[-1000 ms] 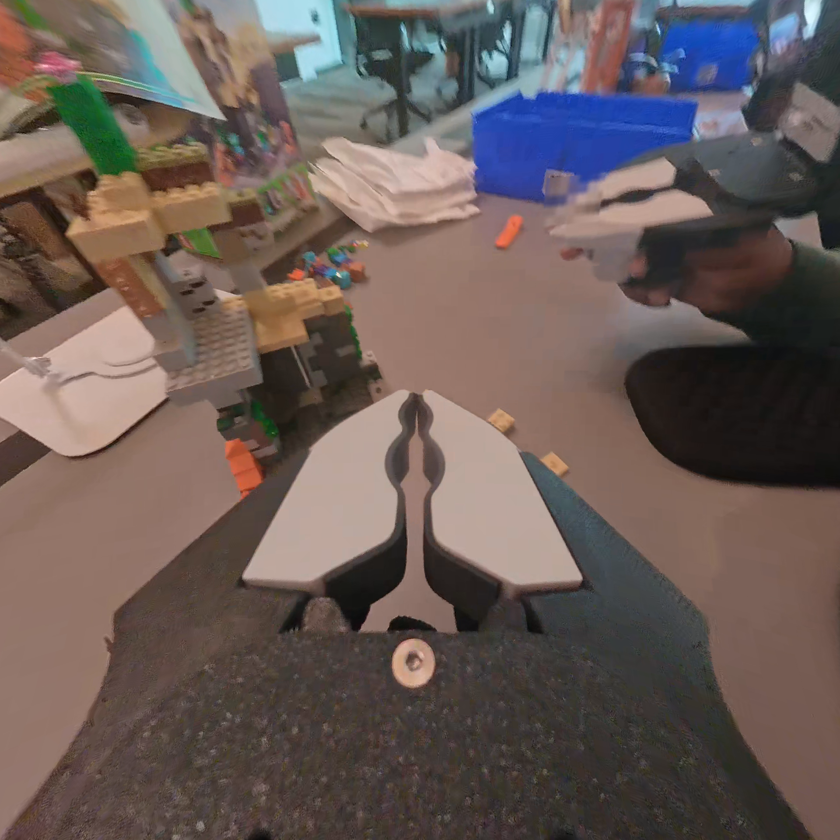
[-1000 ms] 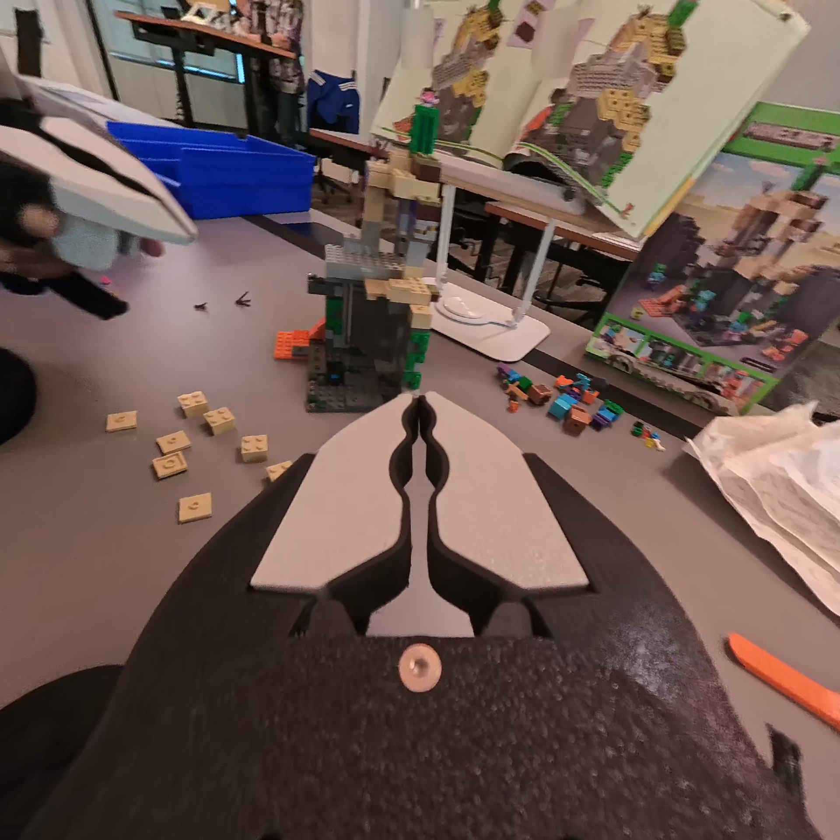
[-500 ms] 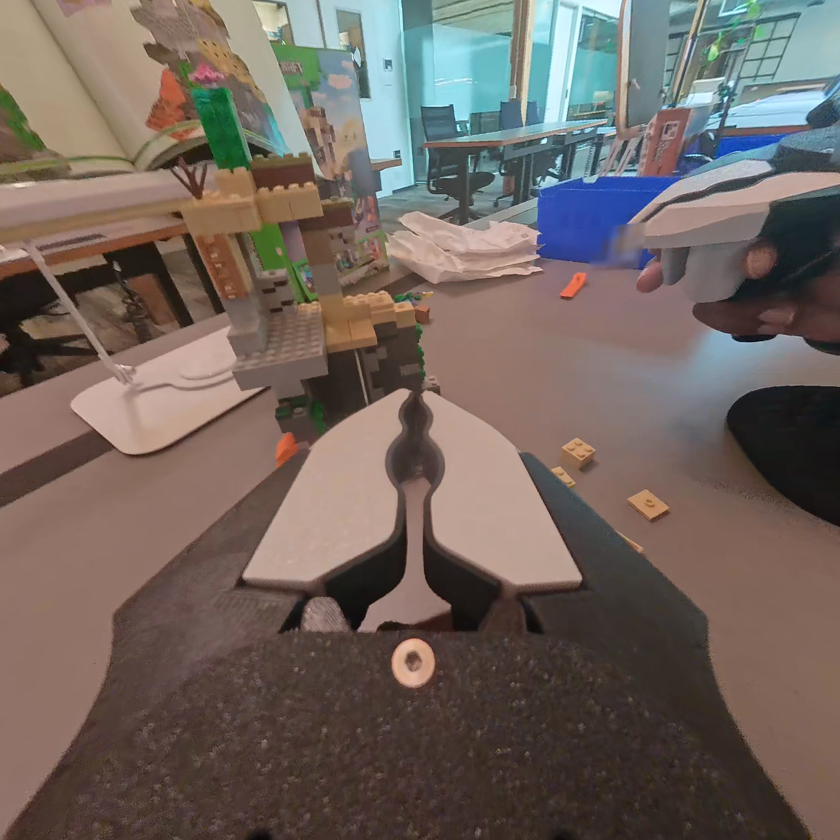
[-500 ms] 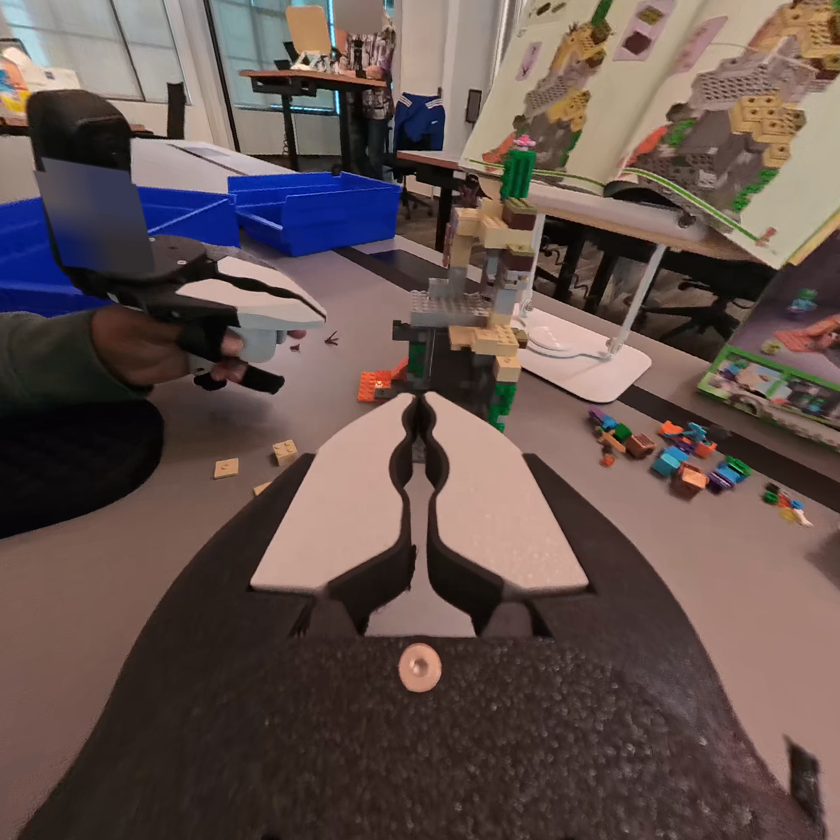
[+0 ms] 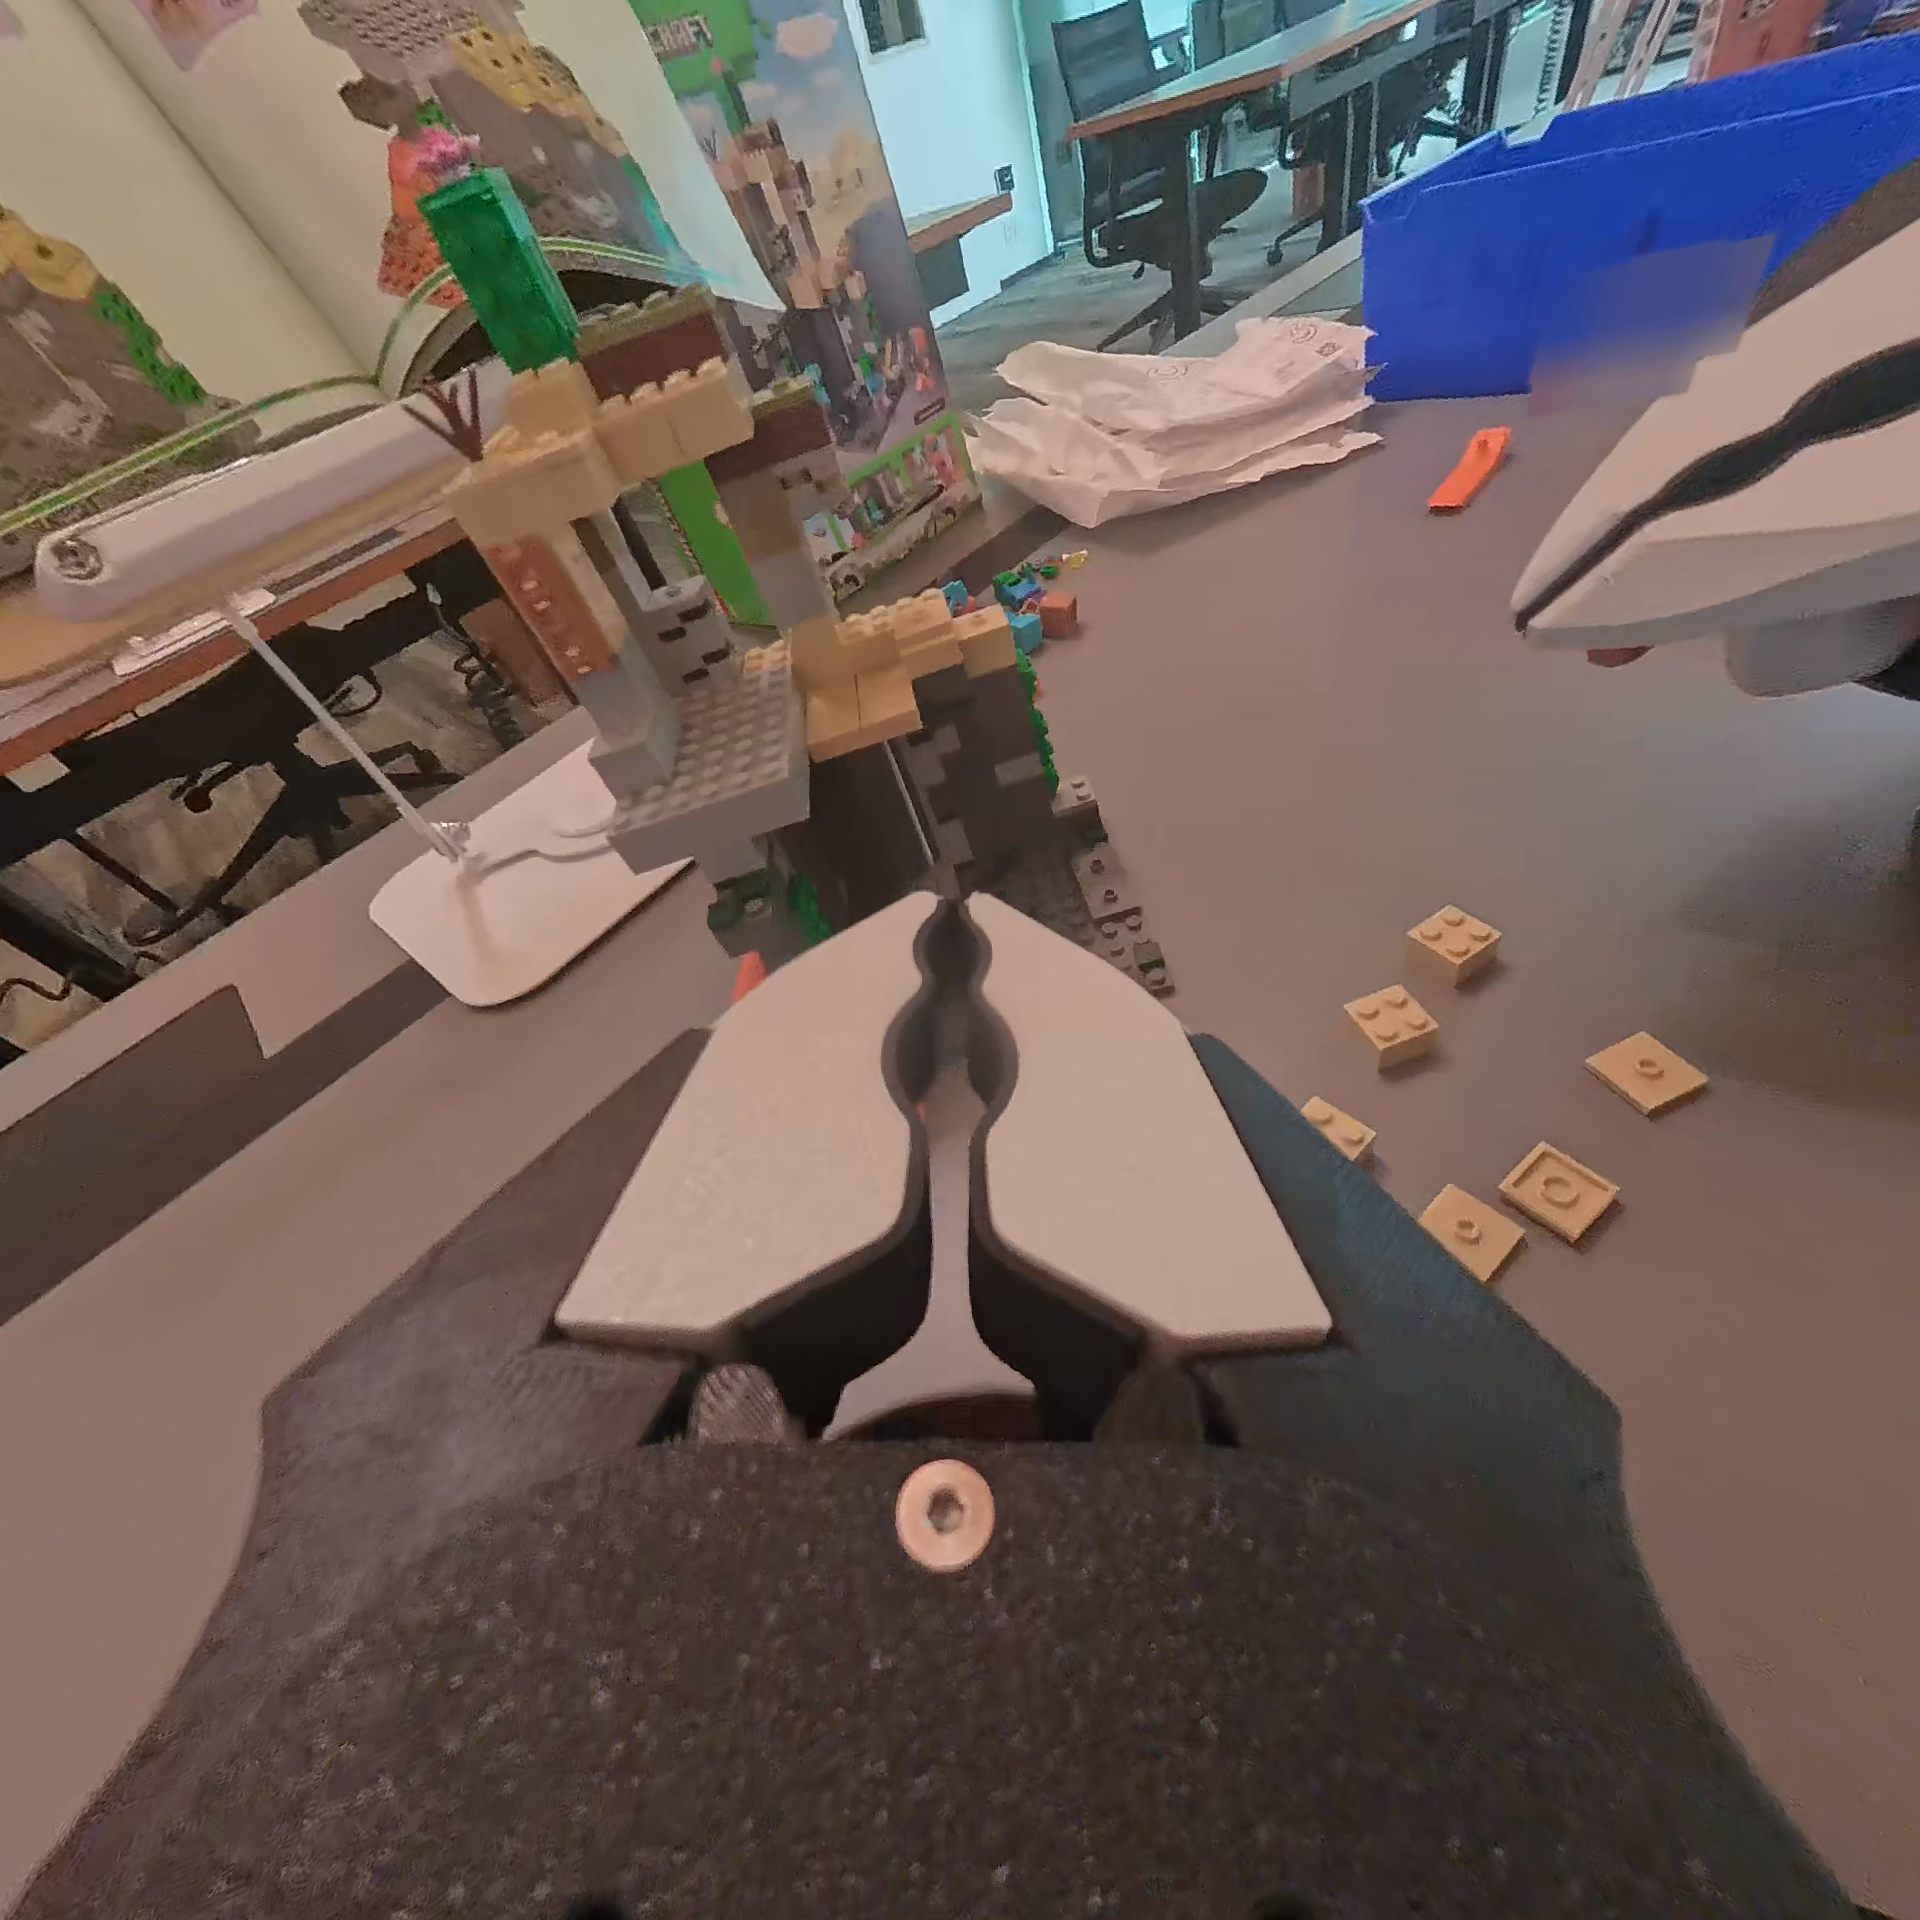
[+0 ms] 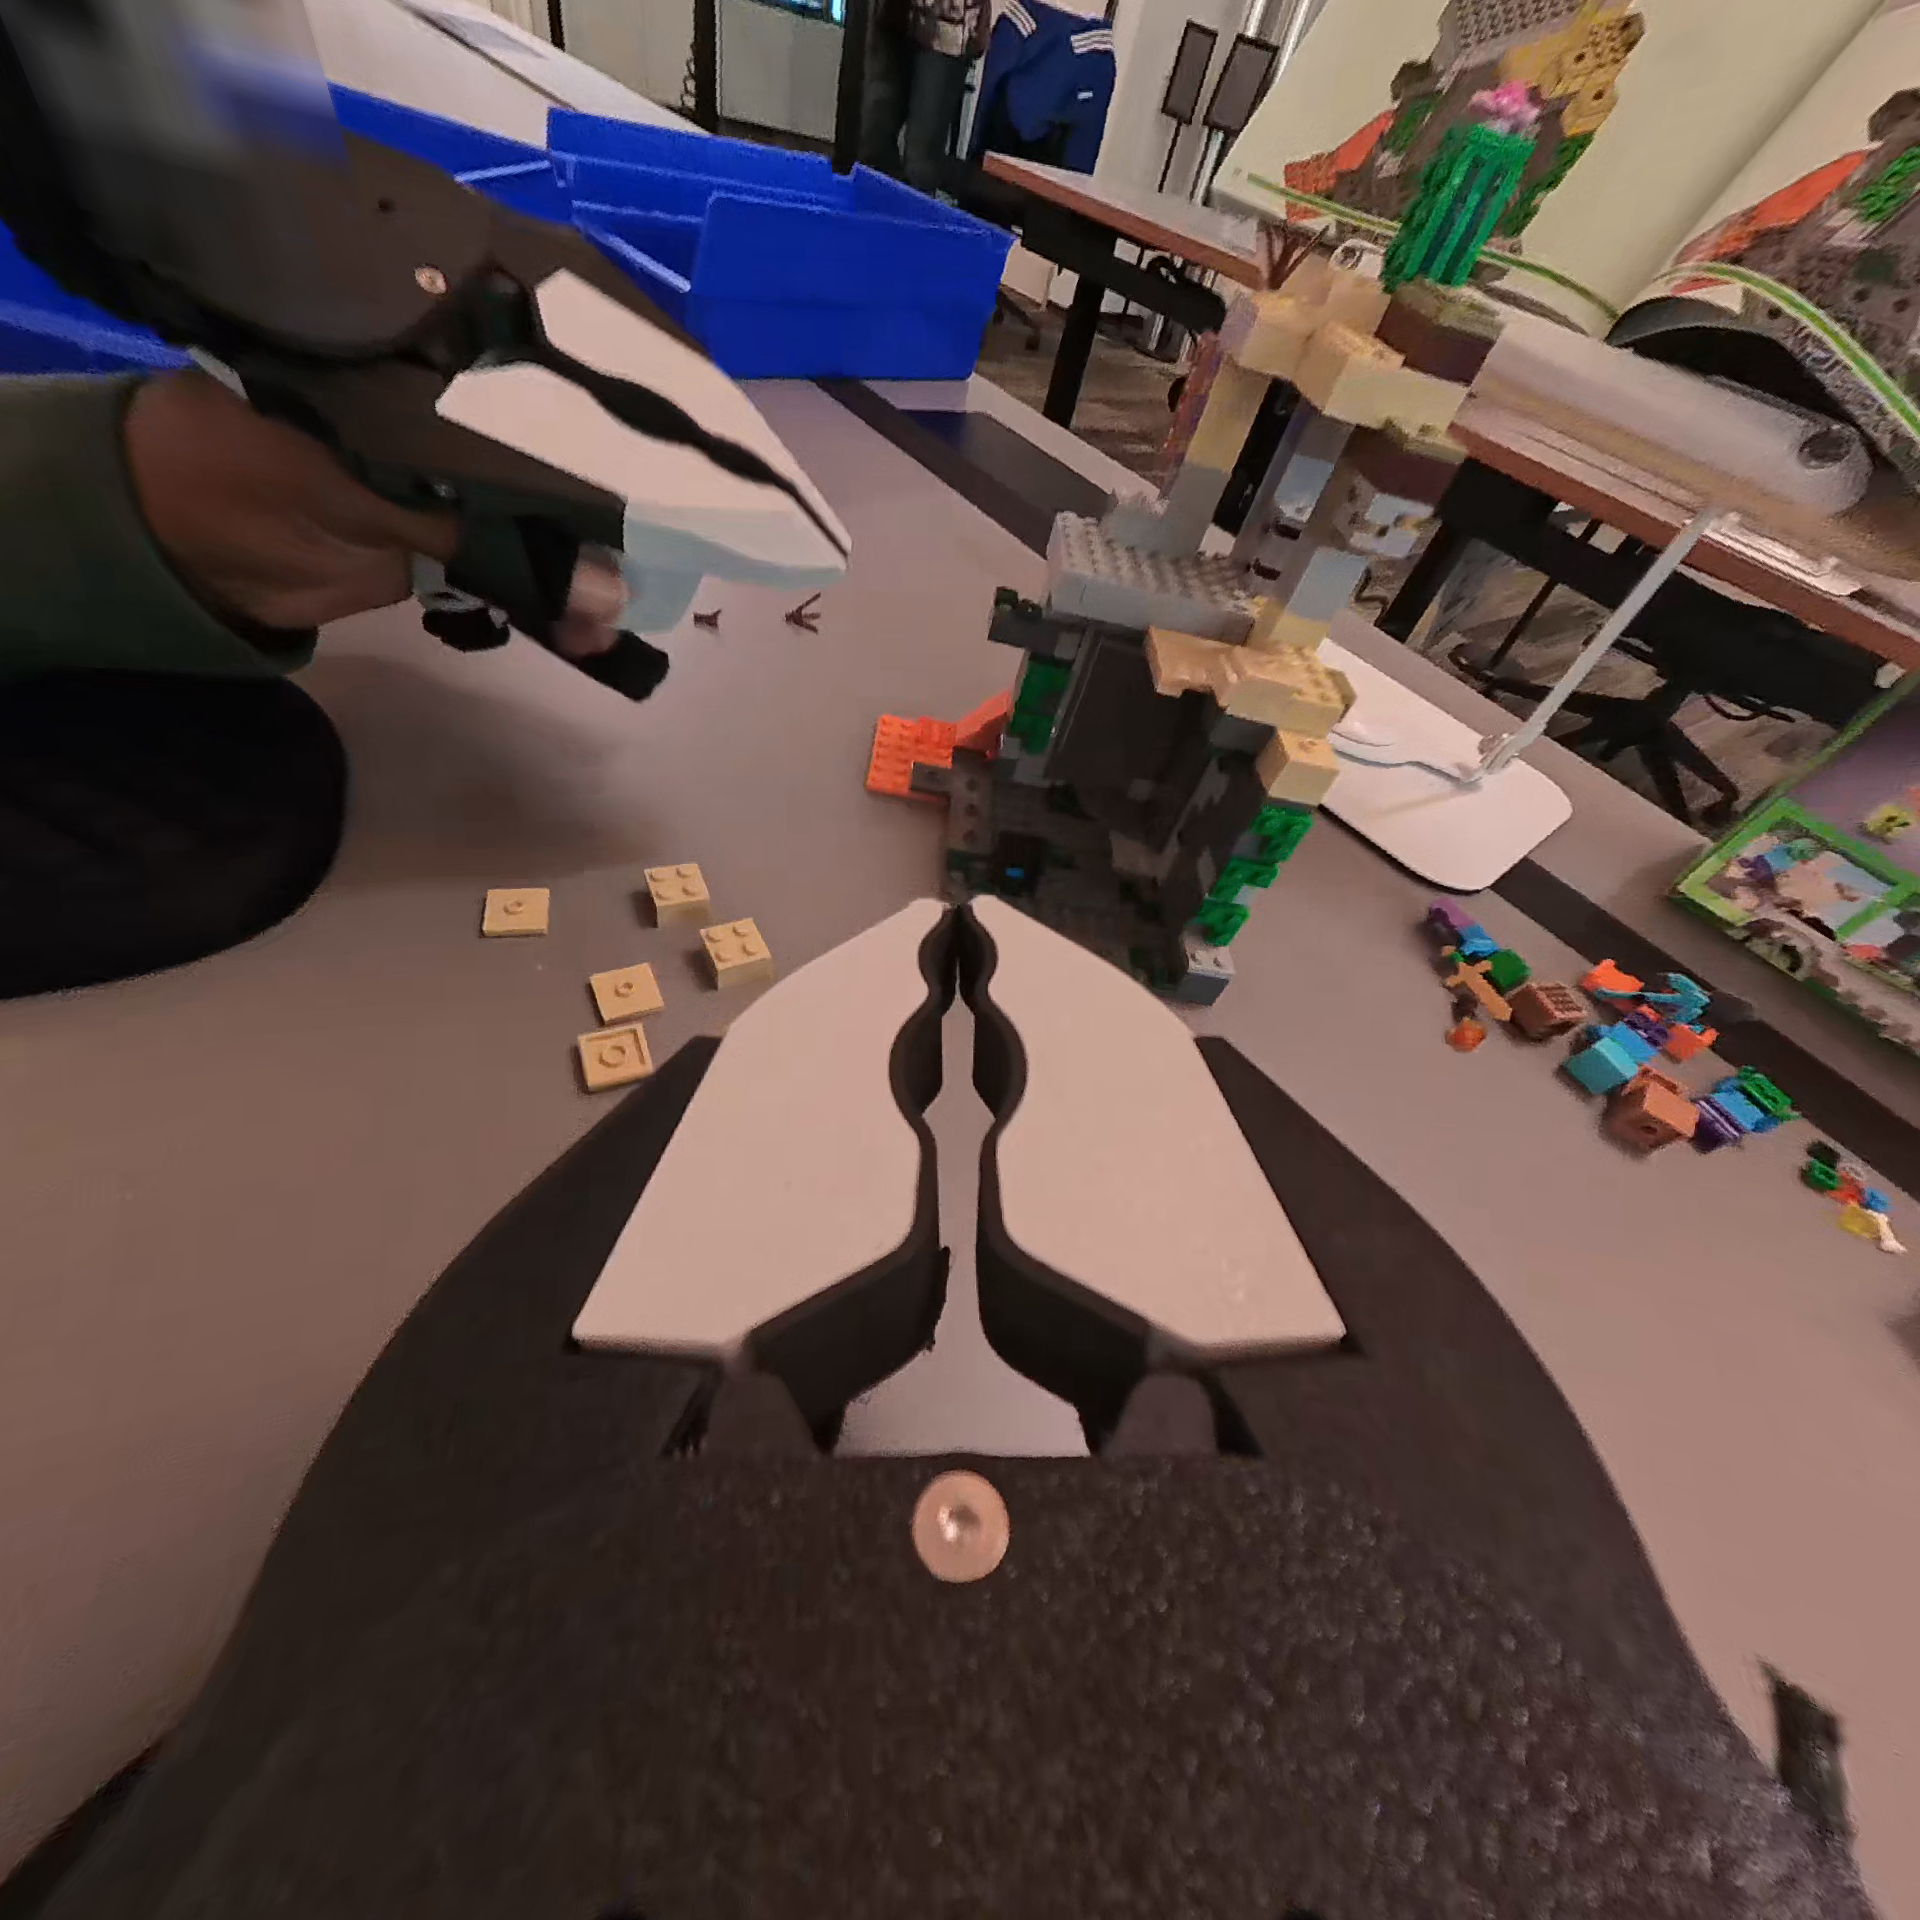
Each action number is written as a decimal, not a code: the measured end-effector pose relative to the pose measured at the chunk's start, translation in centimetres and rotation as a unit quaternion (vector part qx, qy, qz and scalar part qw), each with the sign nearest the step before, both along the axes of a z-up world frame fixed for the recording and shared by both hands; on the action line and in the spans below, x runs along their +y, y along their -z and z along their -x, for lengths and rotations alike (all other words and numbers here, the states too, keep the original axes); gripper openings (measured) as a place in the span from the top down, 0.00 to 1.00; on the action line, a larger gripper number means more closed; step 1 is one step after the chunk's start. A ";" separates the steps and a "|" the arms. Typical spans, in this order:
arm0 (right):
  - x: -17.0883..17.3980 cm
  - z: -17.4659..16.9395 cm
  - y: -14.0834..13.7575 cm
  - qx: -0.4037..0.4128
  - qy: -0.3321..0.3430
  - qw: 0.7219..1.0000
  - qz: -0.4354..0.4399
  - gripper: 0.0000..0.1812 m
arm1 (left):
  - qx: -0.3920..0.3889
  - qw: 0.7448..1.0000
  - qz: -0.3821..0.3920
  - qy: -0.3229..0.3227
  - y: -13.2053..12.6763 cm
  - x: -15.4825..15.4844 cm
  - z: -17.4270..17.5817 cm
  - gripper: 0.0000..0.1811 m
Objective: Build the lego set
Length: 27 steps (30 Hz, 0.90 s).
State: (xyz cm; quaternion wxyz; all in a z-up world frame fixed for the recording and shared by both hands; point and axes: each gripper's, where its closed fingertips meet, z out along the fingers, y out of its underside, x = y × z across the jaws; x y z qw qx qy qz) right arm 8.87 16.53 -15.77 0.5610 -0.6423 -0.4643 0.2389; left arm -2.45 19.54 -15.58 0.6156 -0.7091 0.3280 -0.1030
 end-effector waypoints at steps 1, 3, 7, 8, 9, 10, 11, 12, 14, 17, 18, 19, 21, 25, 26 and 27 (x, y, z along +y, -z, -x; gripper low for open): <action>0.0 0.1 0.4 -0.006 -0.001 1.000 -0.003 1.00 | 0.001 1.000 -0.005 -0.004 -0.1 0.1 0.3 1.00; 0.2 0.3 1.2 -0.013 -0.001 1.000 0.000 1.00 | 0.000 1.000 -0.016 -0.010 -0.3 0.2 0.7 1.00; 0.2 0.7 1.9 -0.016 -0.004 1.000 0.011 1.00 | -0.015 1.000 0.005 -0.013 -0.1 0.1 1.3 1.00; 0.2 0.7 2.0 -0.018 -0.004 1.000 0.016 1.00 | -0.010 1.000 -0.006 -0.024 -0.2 0.2 1.7 1.00; 0.5 0.5 2.3 -0.025 0.002 0.999 0.021 1.00 | -0.006 1.000 -0.008 -0.023 -0.1 0.2 1.8 1.00; 0.7 0.2 2.5 -0.034 0.009 0.999 0.019 1.00 | -0.007 1.000 -0.003 -0.021 0.1 0.1 1.7 1.00; 1.0 -0.1 2.6 -0.044 0.013 0.999 0.015 1.00 | -0.012 1.000 0.000 -0.016 0.2 0.1 1.6 1.00; 1.1 -0.4 2.8 -0.054 0.015 0.998 0.015 1.00 | -0.014 1.000 0.005 -0.011 0.3 0.0 1.5 1.00; 0.8 -0.6 3.6 -0.074 0.001 0.996 0.043 1.00 | -0.007 1.000 0.027 -0.010 1.0 0.0 1.4 1.00; -0.1 -0.7 4.7 -0.119 -0.035 0.989 0.077 1.00 | 0.002 0.999 0.034 -0.005 1.8 0.0 1.2 1.00; -0.1 -0.8 5.2 -0.141 -0.043 0.986 0.081 0.98 | 0.007 0.999 0.039 -0.006 2.1 0.1 1.2 1.00; -0.2 -0.9 5.7 -0.163 -0.054 0.981 0.088 0.92 | 0.010 0.999 0.040 -0.005 2.3 0.1 1.1 1.00; -0.3 -1.0 6.8 -0.202 -0.074 0.969 0.118 0.85 | 0.013 0.999 0.045 0.001 2.7 0.1 0.9 1.00; -0.4 -0.4 7.9 -0.230 -0.105 0.958 0.136 0.84 | 0.009 0.998 0.062 0.022 3.2 -0.4 0.5 1.00; -0.5 -0.2 8.1 -0.236 -0.112 0.955 0.138 0.84 | 0.009 0.998 0.065 0.026 3.3 -0.5 0.4 1.00; -0.6 -0.1 8.3 -0.244 -0.117 0.953 0.138 0.84 | 0.010 0.997 0.068 0.030 3.4 -0.6 0.3 1.00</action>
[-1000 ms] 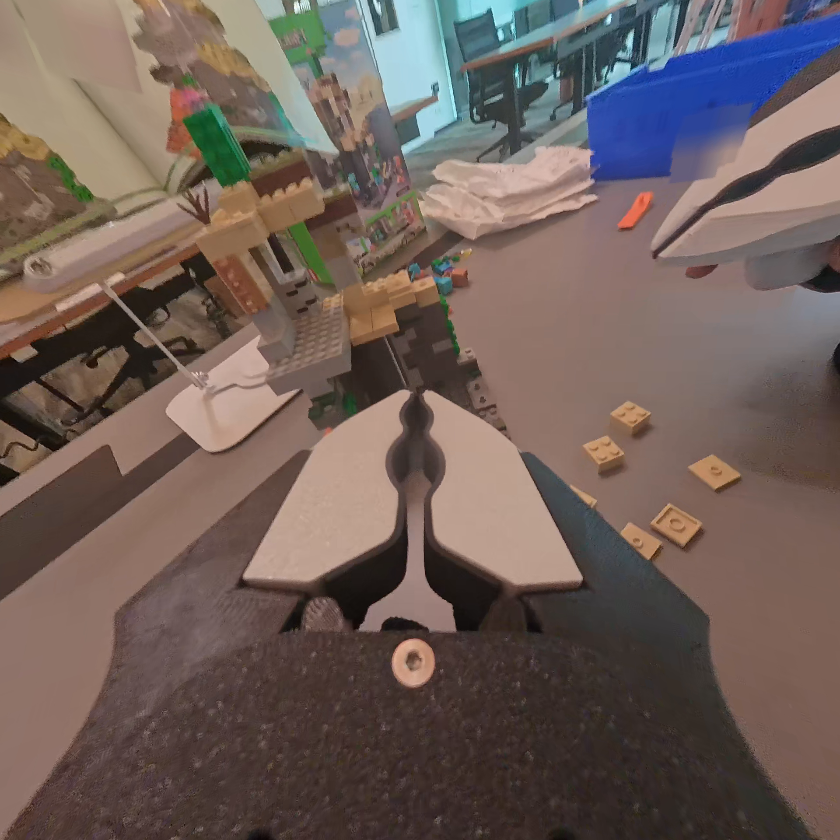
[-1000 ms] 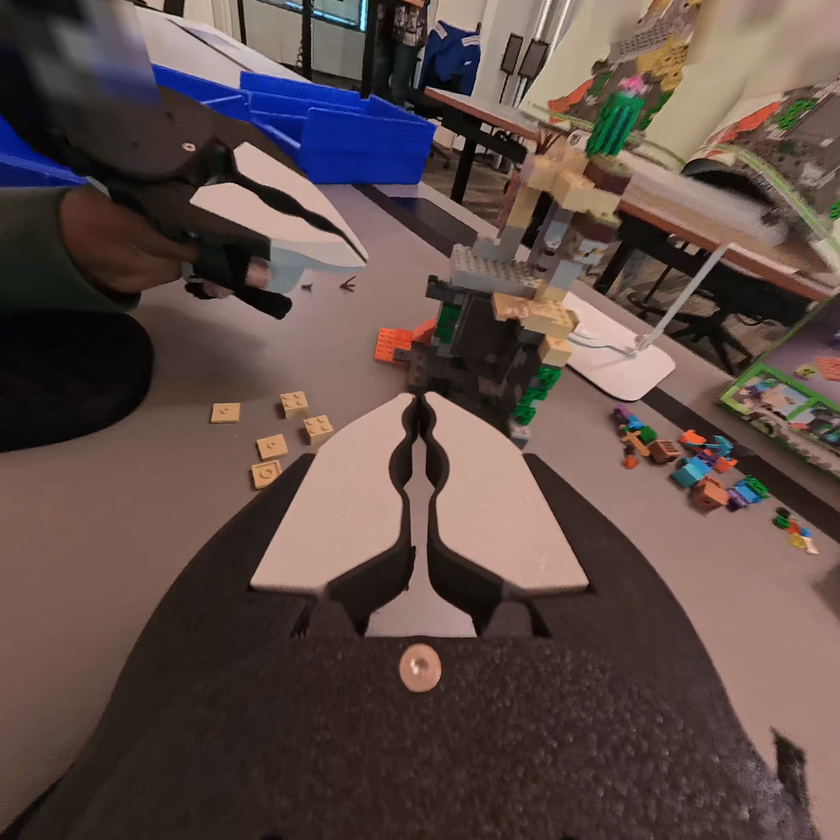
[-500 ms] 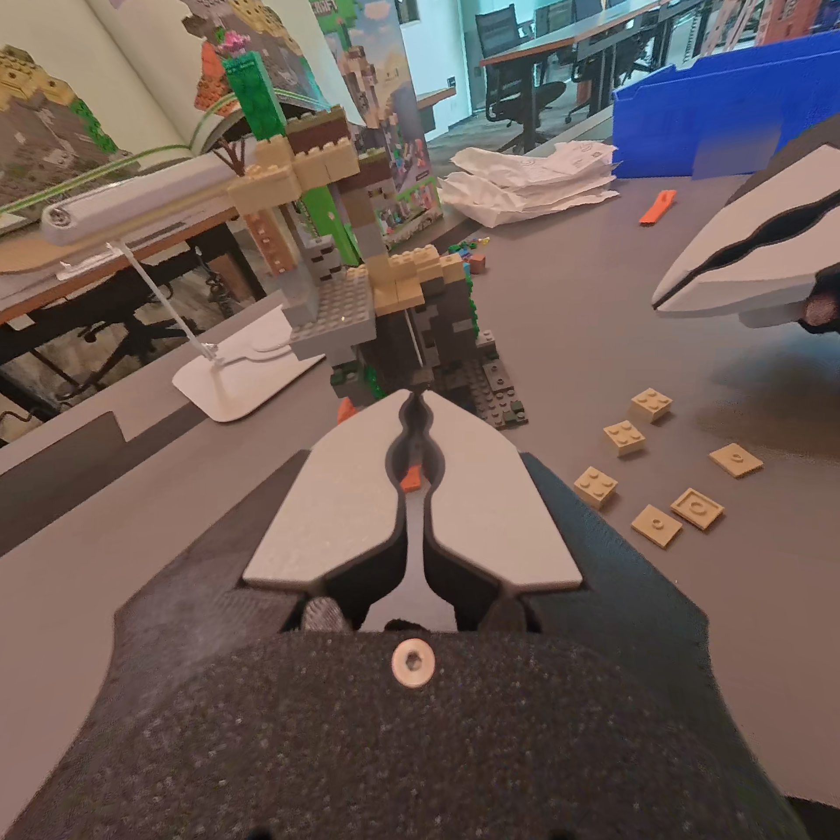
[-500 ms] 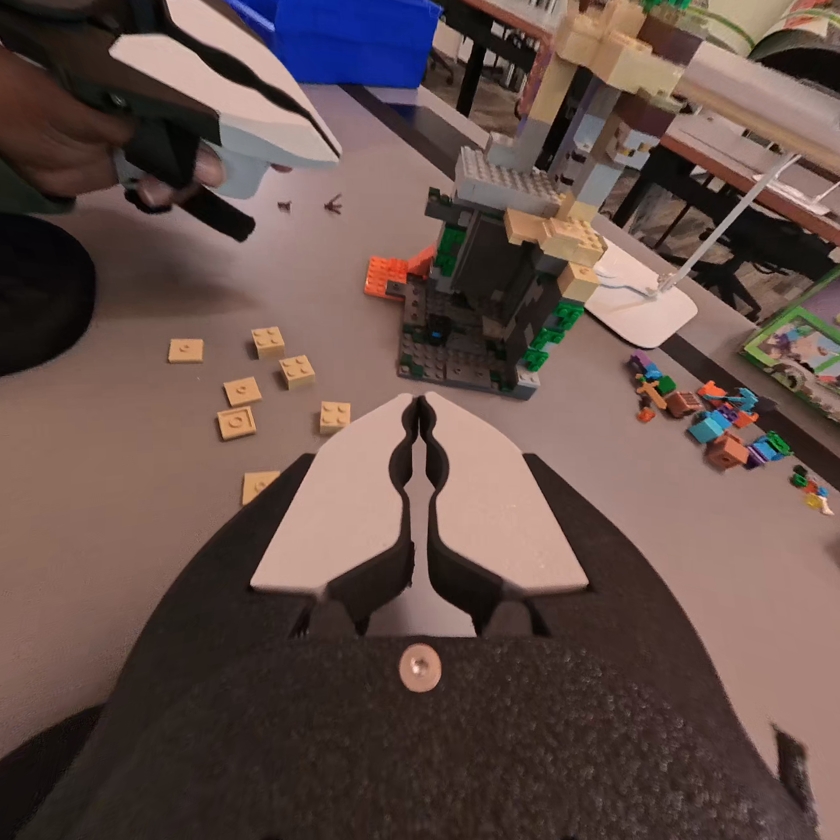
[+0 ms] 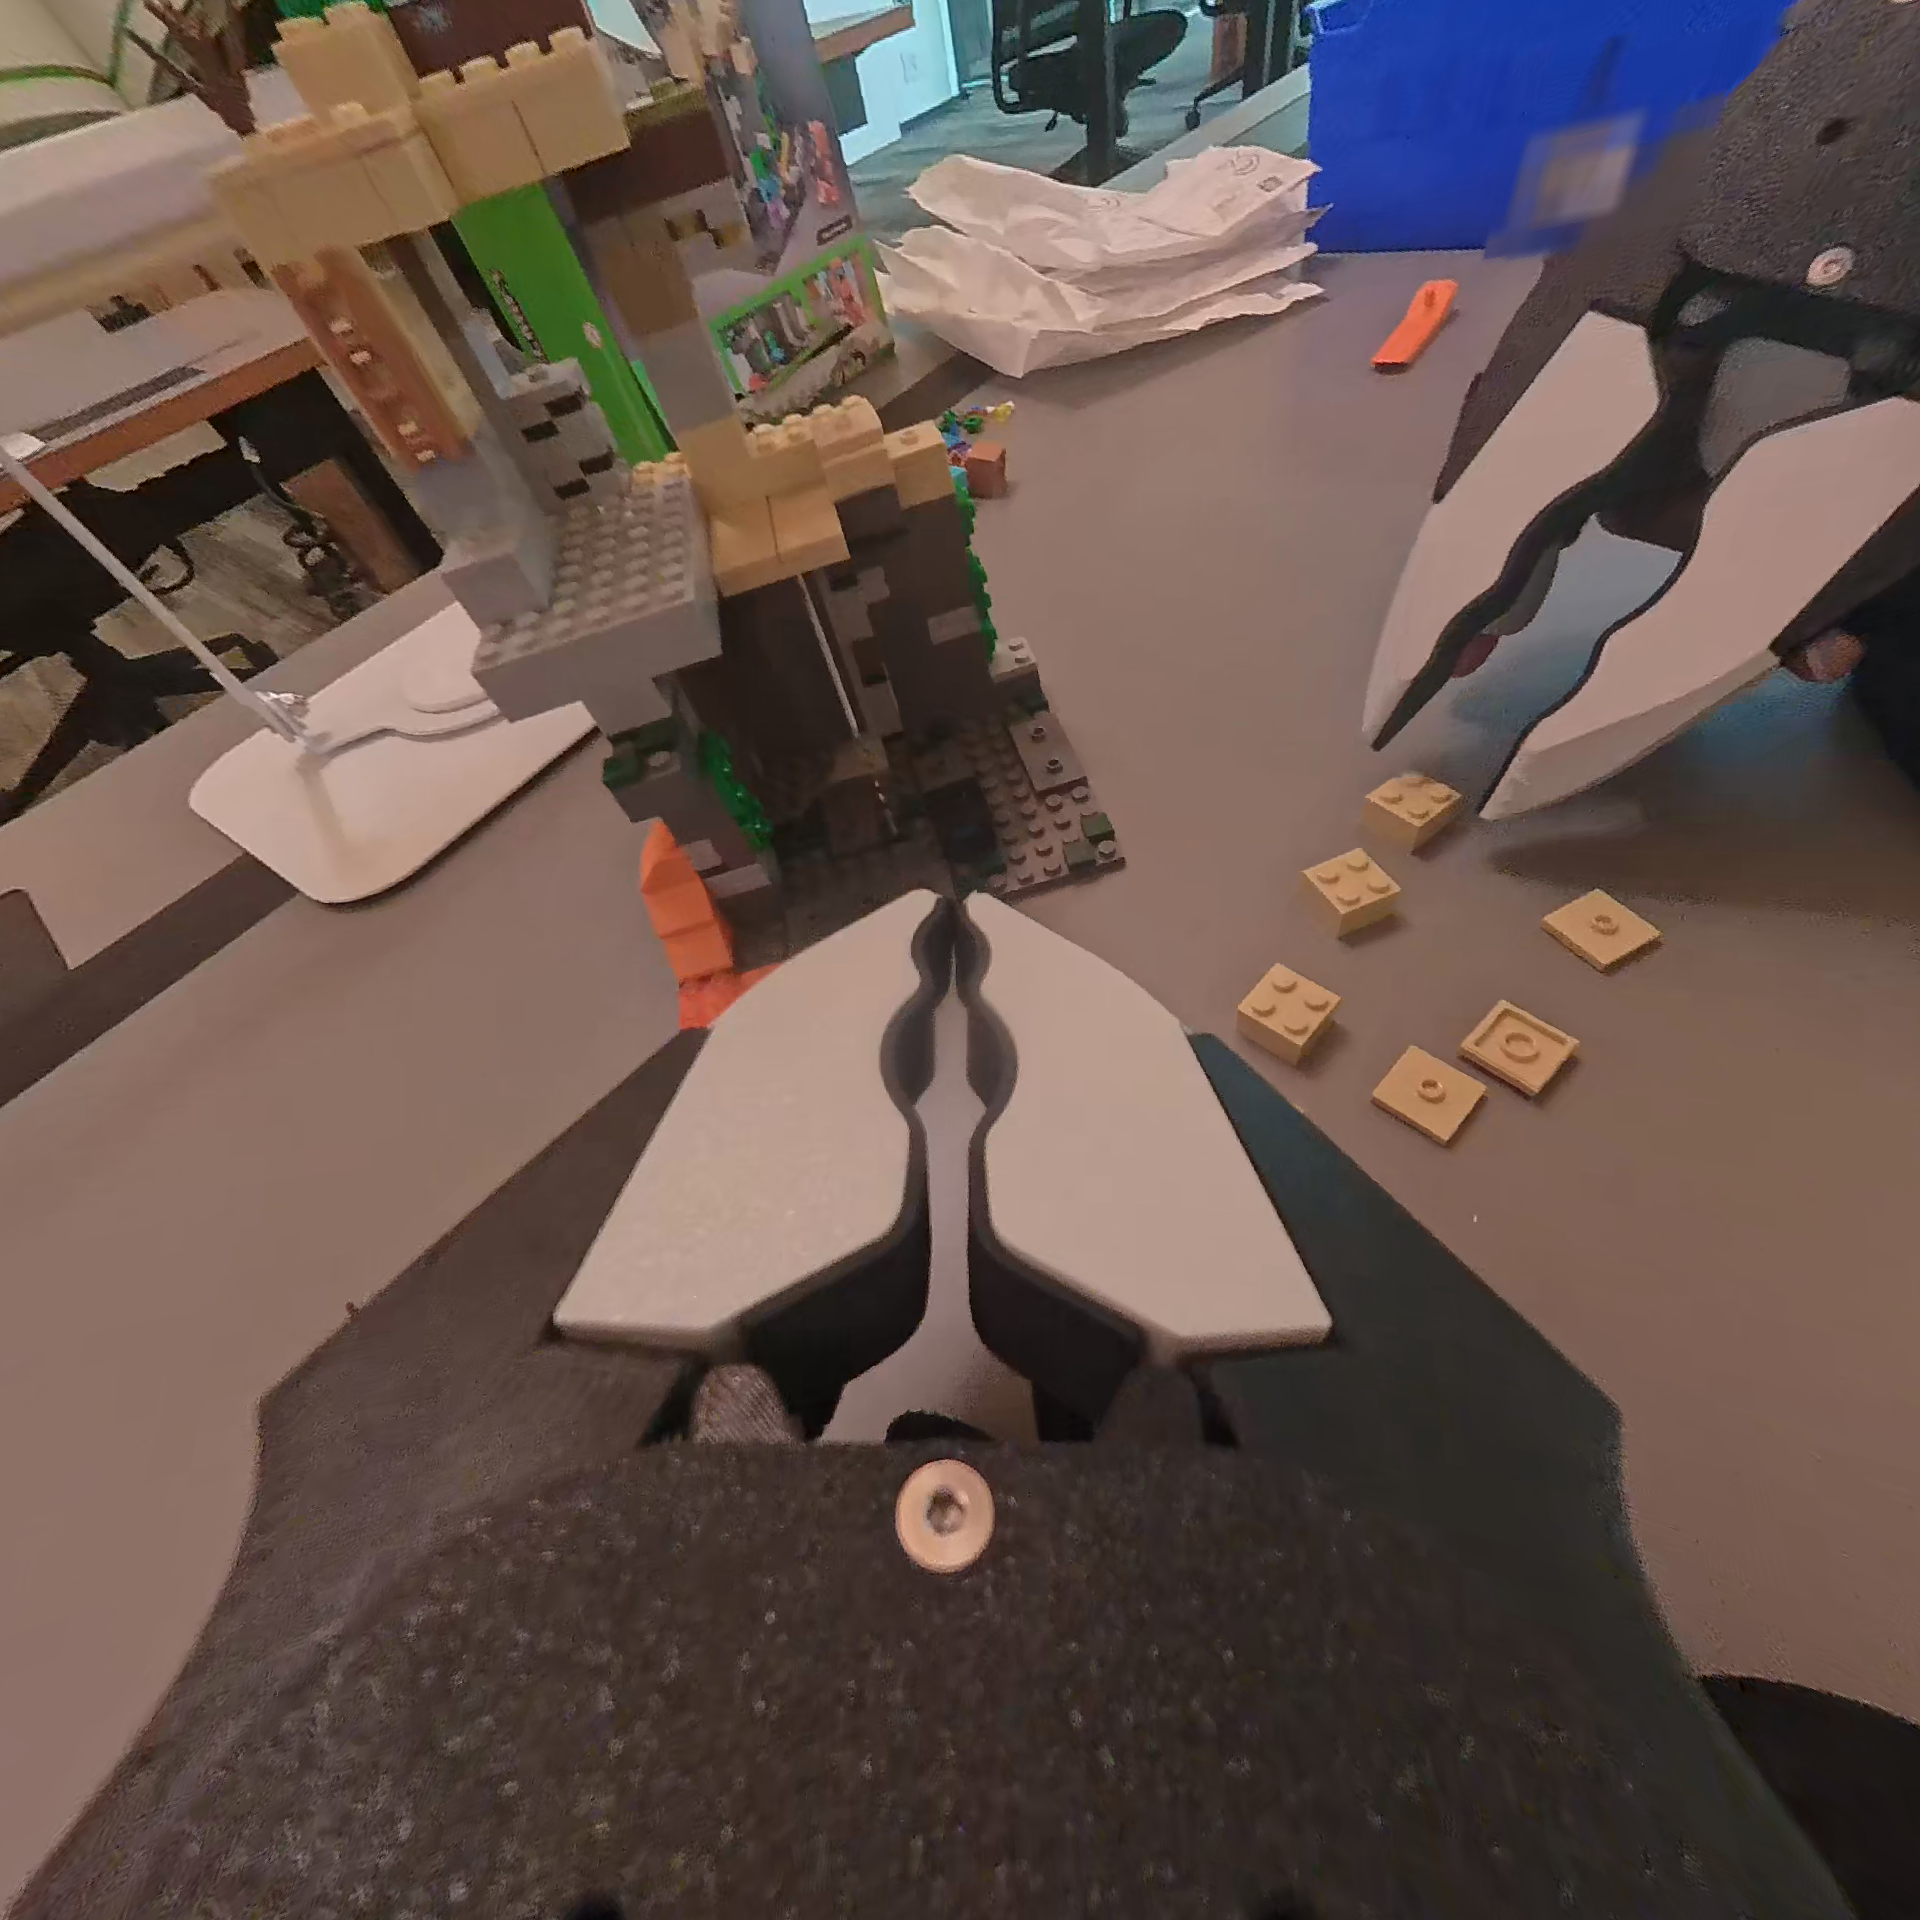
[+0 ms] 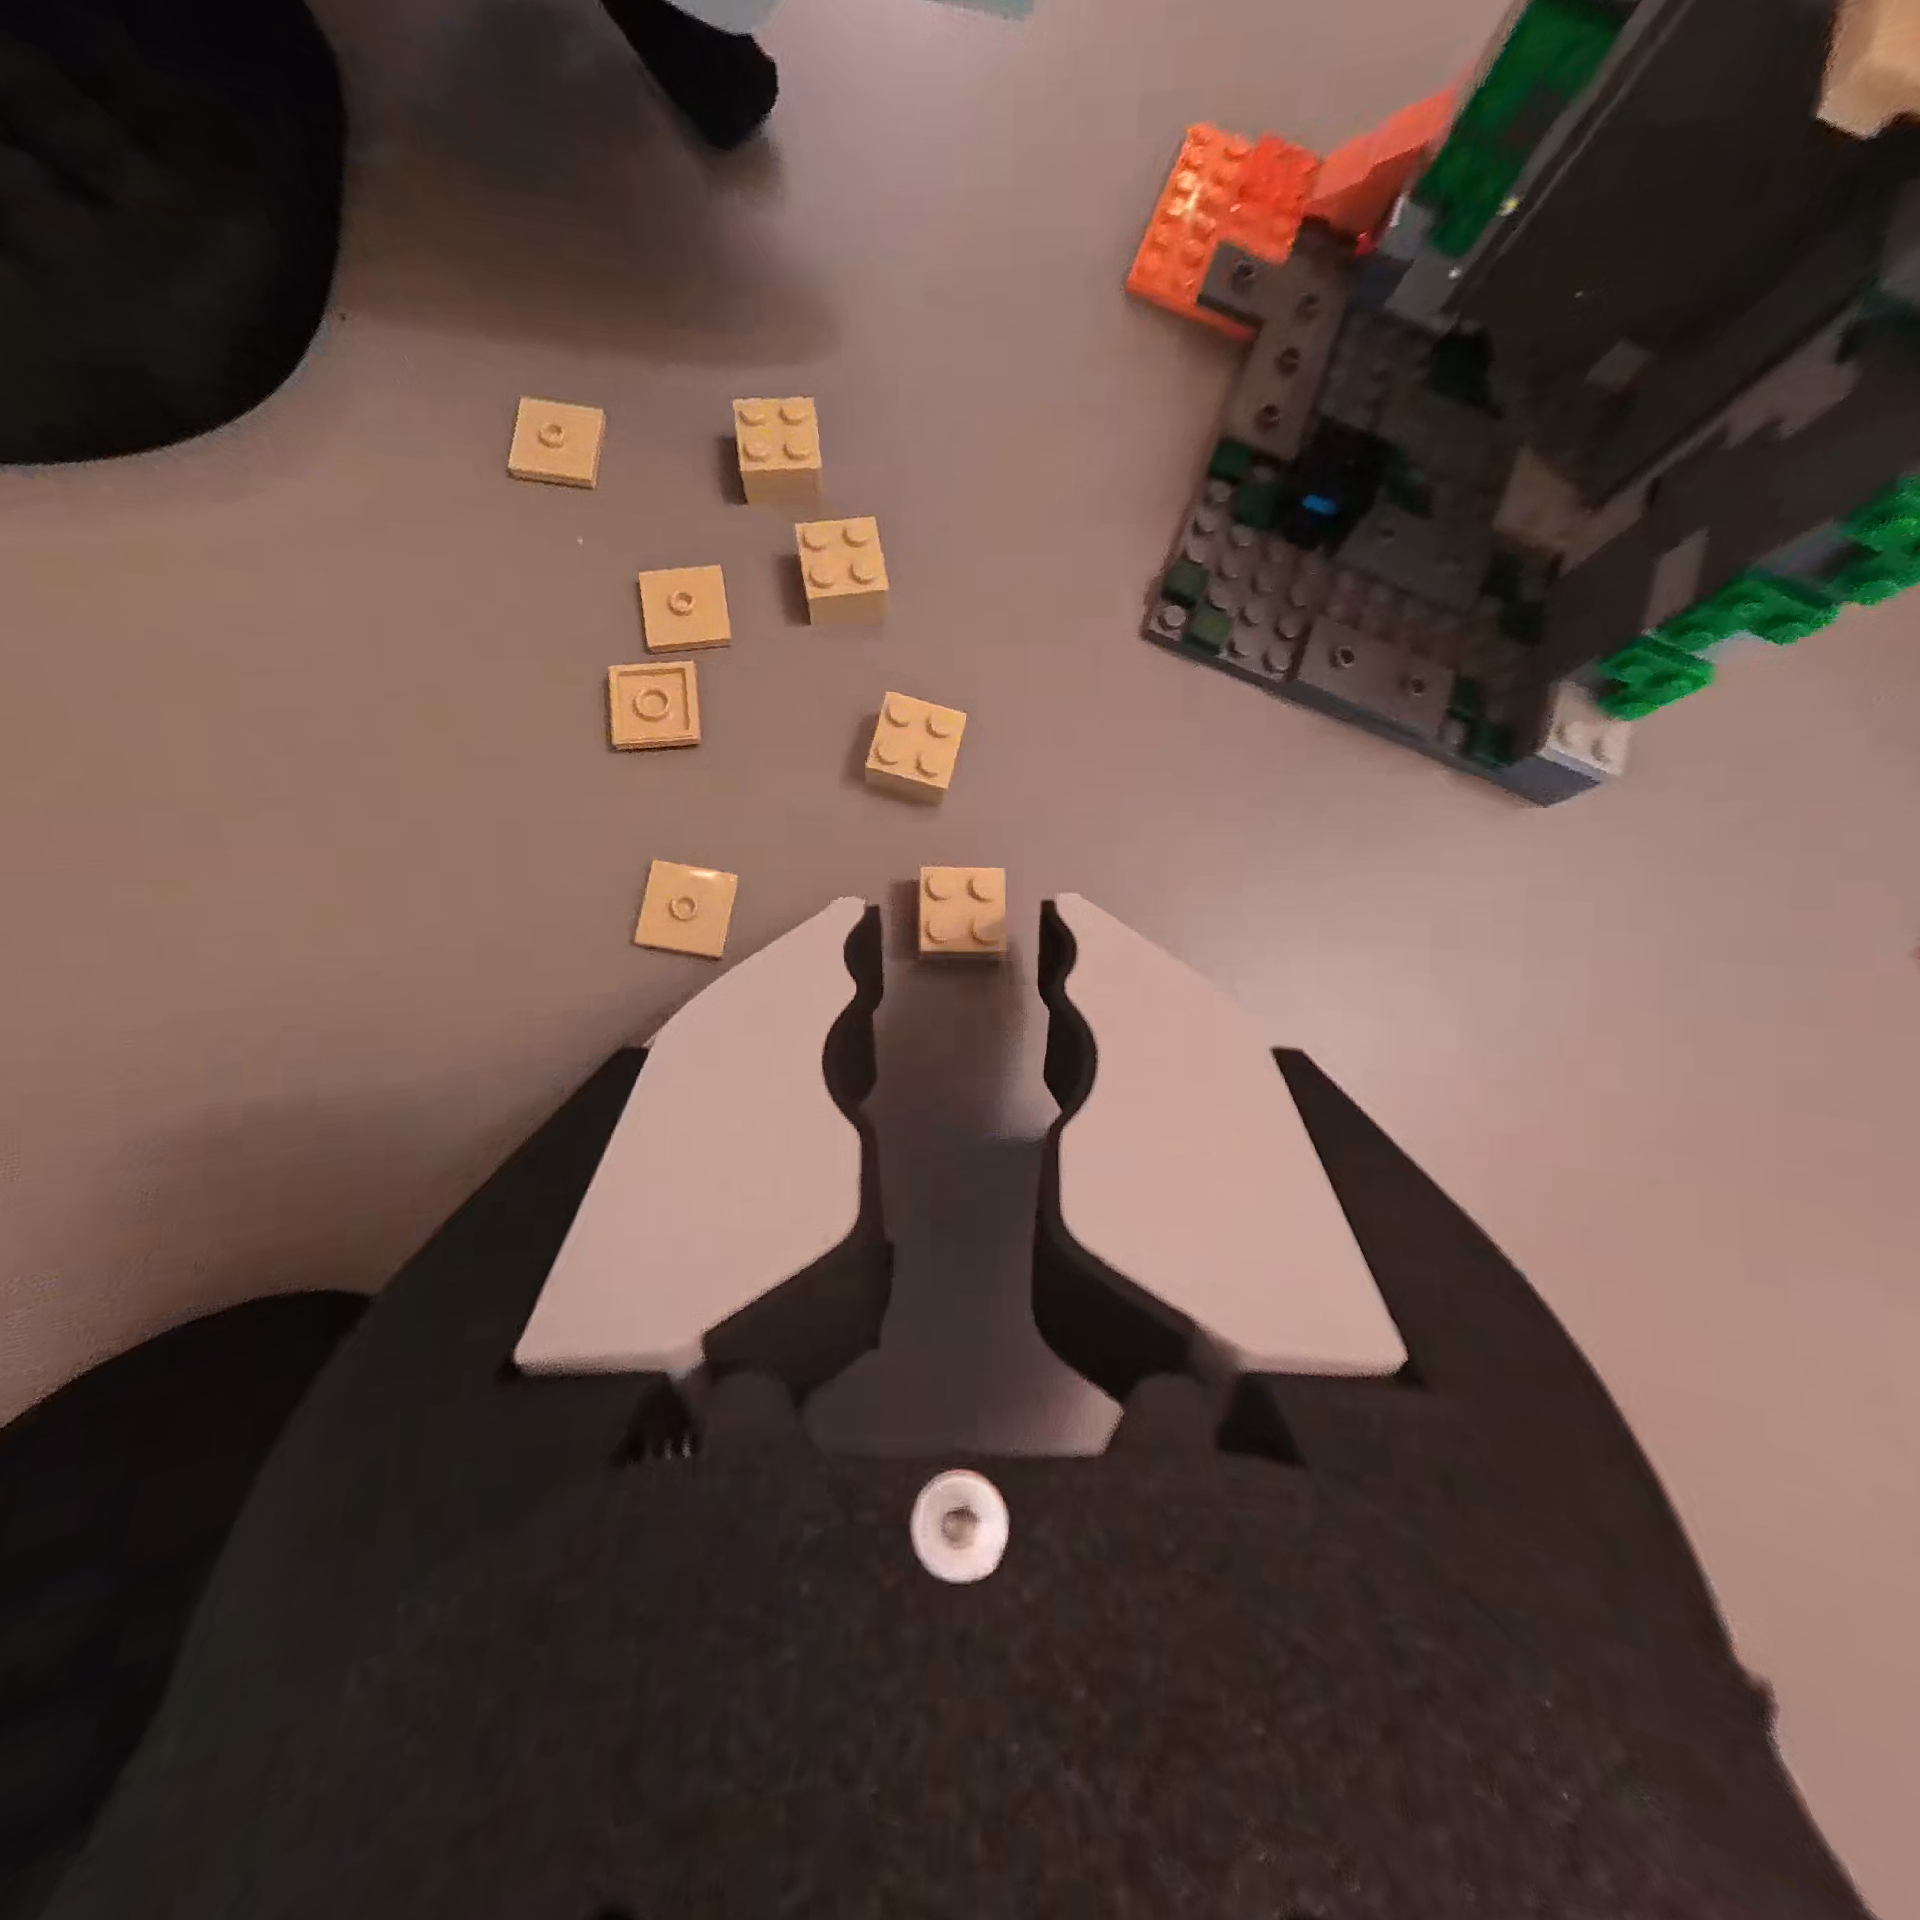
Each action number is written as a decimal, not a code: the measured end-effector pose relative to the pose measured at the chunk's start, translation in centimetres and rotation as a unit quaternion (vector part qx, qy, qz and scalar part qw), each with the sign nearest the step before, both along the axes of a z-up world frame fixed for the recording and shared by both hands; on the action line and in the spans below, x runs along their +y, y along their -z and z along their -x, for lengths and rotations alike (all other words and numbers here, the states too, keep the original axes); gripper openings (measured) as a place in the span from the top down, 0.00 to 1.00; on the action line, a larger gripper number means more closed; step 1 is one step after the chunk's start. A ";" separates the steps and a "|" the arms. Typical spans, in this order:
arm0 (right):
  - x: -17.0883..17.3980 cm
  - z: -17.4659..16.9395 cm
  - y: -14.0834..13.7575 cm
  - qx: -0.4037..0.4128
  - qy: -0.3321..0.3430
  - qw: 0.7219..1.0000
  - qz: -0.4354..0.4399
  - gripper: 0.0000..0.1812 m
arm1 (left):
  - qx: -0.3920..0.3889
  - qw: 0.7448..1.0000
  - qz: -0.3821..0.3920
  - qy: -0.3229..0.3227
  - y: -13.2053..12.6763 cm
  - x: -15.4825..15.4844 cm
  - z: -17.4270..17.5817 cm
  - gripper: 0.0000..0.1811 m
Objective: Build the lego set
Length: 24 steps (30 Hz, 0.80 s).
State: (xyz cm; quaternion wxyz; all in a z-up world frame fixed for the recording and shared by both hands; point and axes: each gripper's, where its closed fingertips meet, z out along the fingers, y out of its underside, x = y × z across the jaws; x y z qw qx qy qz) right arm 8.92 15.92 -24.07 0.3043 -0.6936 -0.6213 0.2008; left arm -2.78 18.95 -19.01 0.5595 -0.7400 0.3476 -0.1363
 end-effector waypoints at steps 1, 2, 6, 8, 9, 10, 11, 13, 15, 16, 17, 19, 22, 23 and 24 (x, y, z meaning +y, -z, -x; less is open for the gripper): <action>0.0 0.1 0.2 -0.008 -0.004 1.000 -0.001 0.85 | 0.001 1.000 0.001 0.002 0.1 0.0 -0.1 1.00; 0.0 0.2 0.4 -0.018 -0.009 1.000 0.001 0.86 | 0.001 1.000 0.002 0.003 0.2 0.0 -0.1 1.00; -0.2 0.5 0.8 -0.043 -0.029 0.999 0.004 0.91 | -0.005 1.000 0.005 0.013 0.2 -0.2 -0.3 1.00; -0.5 0.6 0.9 -0.051 -0.040 0.998 0.006 0.91 | -0.010 1.000 0.008 0.018 0.1 -0.3 -0.4 1.00; -0.8 0.6 0.9 -0.055 -0.048 0.997 0.008 0.91 | -0.011 1.000 0.009 0.019 0.0 -0.3 -0.4 1.00; -1.0 0.7 0.9 -0.059 -0.055 0.997 0.007 0.91 | -0.009 1.000 0.009 0.017 -0.1 -0.3 -0.4 1.00; -1.2 0.7 0.9 -0.061 -0.059 0.996 0.004 0.91 | -0.007 1.000 0.005 0.013 -0.3 -0.3 -0.3 1.00; -1.3 0.8 0.9 -0.063 -0.061 0.996 -0.003 0.91 | -0.005 1.000 -0.002 0.015 -0.5 -0.4 -0.4 1.00; -1.4 0.9 0.9 -0.060 -0.061 0.996 -0.005 0.91 | -0.009 1.000 -0.004 0.022 -0.6 -0.6 -0.6 1.00; -1.5 0.9 0.9 -0.059 -0.061 0.996 -0.004 0.91 | -0.010 1.000 -0.006 0.027 -0.7 -0.6 -0.7 1.00; -1.5 0.9 0.9 -0.058 -0.061 0.996 -0.004 0.91 | -0.009 1.000 -0.007 0.028 -0.7 -0.6 -0.7 1.00; -1.6 0.9 0.9 -0.055 -0.059 0.997 -0.005 0.90 | -0.010 0.999 -0.011 0.032 -0.7 -0.7 -0.8 1.00; -1.7 0.9 0.6 -0.047 -0.059 0.997 -0.002 0.89 | -0.008 0.999 -0.022 0.036 -1.0 -0.8 -0.9 1.00; -1.7 0.9 0.5 -0.044 -0.059 0.997 -0.001 0.89 | -0.007 0.999 -0.017 0.030 -0.9 -0.7 -0.9 1.00; -1.7 0.9 0.5 -0.042 -0.058 0.997 -0.001 0.89 | -0.006 1.000 -0.010 0.024 -0.7 -0.6 -0.7 1.00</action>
